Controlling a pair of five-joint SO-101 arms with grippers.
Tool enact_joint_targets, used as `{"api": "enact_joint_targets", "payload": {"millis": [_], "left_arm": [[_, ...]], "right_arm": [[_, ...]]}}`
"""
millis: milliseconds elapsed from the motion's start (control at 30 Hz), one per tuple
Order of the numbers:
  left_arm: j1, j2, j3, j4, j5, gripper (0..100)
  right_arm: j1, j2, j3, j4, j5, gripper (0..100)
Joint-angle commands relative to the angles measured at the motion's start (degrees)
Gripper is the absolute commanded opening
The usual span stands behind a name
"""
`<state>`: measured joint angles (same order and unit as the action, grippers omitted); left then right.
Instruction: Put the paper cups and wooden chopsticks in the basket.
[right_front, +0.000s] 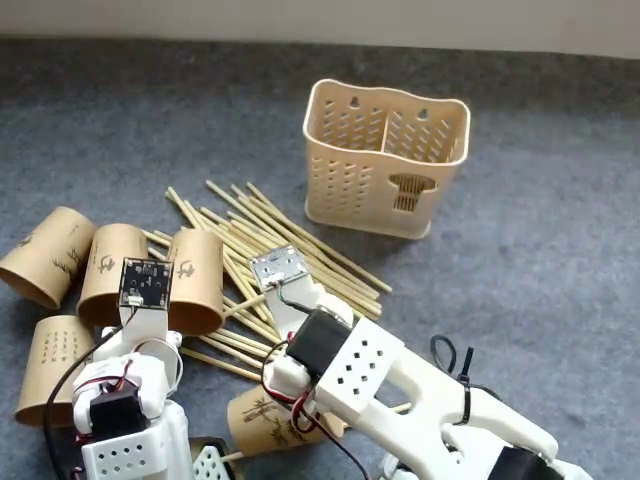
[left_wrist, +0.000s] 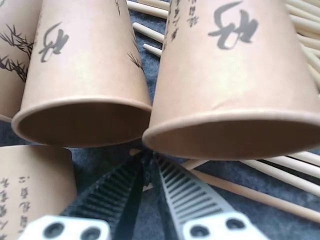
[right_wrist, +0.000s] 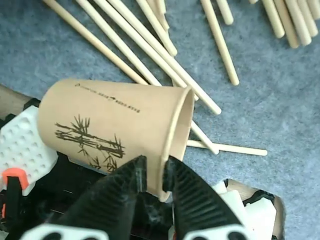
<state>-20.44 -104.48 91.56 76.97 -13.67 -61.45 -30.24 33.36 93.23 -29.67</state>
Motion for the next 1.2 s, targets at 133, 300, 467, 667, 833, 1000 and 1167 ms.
{"api": "enact_joint_targets", "payload": {"millis": [133, 300, 467, 667, 833, 1000, 1167], "left_arm": [[-0.4, 0.1, -0.5, -1.0, -0.2, 3], [-0.5, 0.1, -0.5, -1.0, -0.2, 3], [-0.5, 0.1, -0.5, -1.0, -0.2, 3], [-0.5, 0.1, -0.5, -1.0, -0.2, 3], [-0.5, 0.1, -0.5, -1.0, -0.2, 3], [-0.5, 0.1, 0.0, -1.1, -0.2, 3], [-0.5, 0.1, 0.5, -2.0, -0.2, 3]], "right_arm": [[-0.9, -0.2, -9.4, 3.7, -0.3, 0.5], [-0.8, -0.2, -18.7, 7.6, 2.5, 0.5], [-0.8, -0.2, -21.0, 7.7, 2.9, 0.5], [3.7, -0.3, -21.5, 7.7, 10.2, 0.5], [11.3, -0.2, -24.2, 7.7, 19.7, 0.5], [19.7, -0.2, -32.0, 7.7, 20.2, 0.5], [25.5, -0.2, -42.3, 7.6, 30.2, 0.5]]}}
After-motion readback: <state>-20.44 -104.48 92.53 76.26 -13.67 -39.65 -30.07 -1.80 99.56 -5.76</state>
